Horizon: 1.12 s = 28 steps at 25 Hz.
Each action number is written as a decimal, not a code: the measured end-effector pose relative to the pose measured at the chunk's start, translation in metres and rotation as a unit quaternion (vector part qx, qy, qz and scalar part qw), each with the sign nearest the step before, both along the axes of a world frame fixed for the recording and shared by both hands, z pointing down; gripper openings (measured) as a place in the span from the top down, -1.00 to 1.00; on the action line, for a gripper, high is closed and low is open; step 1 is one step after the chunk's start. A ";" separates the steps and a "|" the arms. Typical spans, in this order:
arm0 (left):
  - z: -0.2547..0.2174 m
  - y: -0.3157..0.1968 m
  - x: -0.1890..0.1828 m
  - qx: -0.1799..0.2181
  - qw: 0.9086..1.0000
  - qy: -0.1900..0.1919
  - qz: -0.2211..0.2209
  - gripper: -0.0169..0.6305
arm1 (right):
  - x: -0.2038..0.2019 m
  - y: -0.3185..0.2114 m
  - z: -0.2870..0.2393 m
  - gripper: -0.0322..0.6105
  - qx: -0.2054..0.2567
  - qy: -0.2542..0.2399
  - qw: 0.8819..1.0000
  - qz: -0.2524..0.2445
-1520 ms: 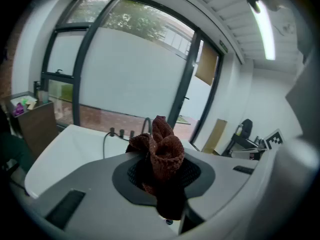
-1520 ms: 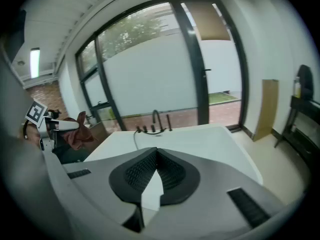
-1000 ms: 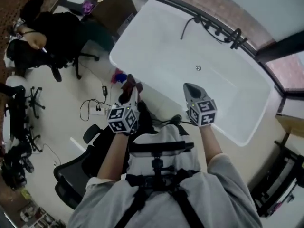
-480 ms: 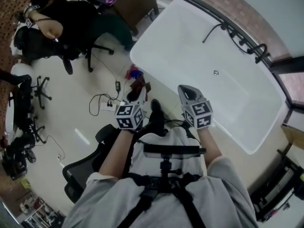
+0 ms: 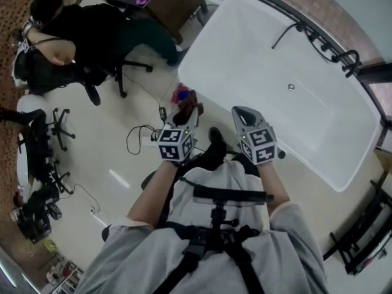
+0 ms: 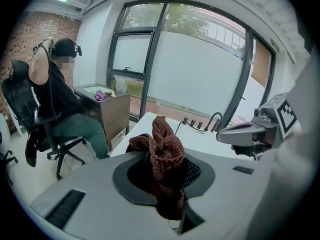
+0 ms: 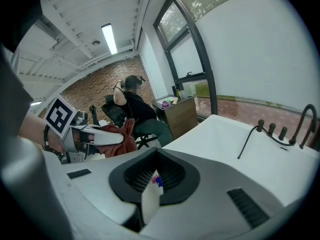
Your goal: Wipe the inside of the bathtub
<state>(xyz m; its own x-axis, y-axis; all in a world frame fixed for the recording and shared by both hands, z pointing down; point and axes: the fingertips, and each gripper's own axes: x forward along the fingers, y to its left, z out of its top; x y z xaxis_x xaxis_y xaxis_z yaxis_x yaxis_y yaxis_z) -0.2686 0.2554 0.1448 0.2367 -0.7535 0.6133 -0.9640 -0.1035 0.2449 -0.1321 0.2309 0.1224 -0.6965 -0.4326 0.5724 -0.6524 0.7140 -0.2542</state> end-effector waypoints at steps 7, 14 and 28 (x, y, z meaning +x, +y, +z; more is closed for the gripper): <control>0.024 -0.024 0.006 -0.031 0.999 -0.003 -0.015 0.68 | -0.005 -0.011 0.022 0.87 -0.023 0.001 0.999 -0.029; 0.039 -0.041 0.014 -0.056 0.997 -0.032 -0.043 0.68 | 0.009 -0.033 0.040 0.87 -0.051 -0.024 0.997 -0.043; 0.113 -0.127 -0.014 -0.086 0.986 -0.134 0.041 0.68 | -0.023 -0.102 0.097 0.87 -0.069 -0.051 0.996 -0.010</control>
